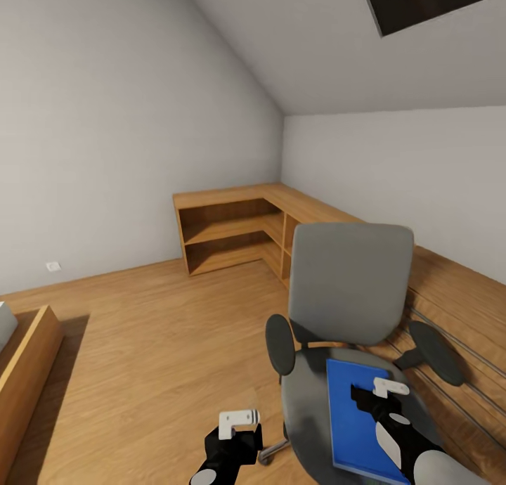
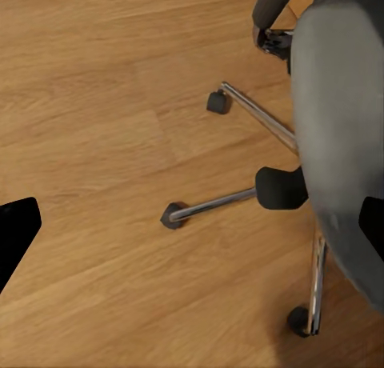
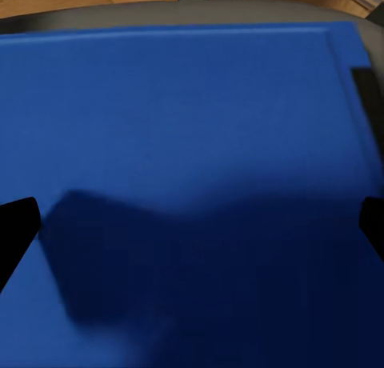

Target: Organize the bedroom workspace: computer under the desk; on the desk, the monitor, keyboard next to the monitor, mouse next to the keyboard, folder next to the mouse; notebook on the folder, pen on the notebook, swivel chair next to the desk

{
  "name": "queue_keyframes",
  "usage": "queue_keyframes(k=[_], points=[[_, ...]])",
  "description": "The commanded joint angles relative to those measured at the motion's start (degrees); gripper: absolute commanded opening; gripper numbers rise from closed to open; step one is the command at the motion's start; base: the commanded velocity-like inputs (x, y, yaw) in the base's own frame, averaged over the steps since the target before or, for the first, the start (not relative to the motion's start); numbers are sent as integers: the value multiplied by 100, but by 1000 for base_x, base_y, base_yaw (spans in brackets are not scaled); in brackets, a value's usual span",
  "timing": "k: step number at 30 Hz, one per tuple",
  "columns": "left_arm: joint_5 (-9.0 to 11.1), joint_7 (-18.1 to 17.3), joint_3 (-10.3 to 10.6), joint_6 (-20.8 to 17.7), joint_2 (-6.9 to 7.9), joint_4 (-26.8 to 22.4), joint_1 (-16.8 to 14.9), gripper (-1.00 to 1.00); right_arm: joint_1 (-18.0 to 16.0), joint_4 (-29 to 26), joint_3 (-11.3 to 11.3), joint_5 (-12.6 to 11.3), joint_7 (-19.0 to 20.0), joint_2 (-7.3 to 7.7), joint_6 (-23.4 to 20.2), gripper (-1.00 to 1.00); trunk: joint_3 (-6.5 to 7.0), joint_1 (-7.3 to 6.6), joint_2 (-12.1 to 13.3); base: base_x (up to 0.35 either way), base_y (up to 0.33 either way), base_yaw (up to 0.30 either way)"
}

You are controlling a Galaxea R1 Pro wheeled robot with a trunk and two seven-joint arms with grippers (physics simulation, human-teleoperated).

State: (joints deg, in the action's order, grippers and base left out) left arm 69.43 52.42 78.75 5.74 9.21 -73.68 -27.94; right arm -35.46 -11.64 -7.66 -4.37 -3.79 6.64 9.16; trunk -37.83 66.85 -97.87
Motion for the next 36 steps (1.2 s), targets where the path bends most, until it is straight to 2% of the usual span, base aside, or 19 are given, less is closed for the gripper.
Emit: queue_keyframes(k=[1, 11, 27, 36], points=[[53, 13, 18, 59, 2, -7, -12, 100, -5, 6, 2, -46, 1, 1, 25, 100, -24, 22, -45, 0, 0, 0], [53, 6, 18, 59, 2, -6, -12, 100, -4, 8, 2, -46, 1, -1, 25, 100, -203, 242, -446, 0, 0, 0], [68, -10, 34, 59, 24, 27, -10, 100, -5, 4, 2, -42, 1, -3, 28, 100, -203, 242, -446, -4, 0, 0], [71, -16, 35, 54, 18, 37, -10, 100, -4, 4, 2, -42, 0, -5, 32, 100, -203, 242, -446, -202, 0, 0]])
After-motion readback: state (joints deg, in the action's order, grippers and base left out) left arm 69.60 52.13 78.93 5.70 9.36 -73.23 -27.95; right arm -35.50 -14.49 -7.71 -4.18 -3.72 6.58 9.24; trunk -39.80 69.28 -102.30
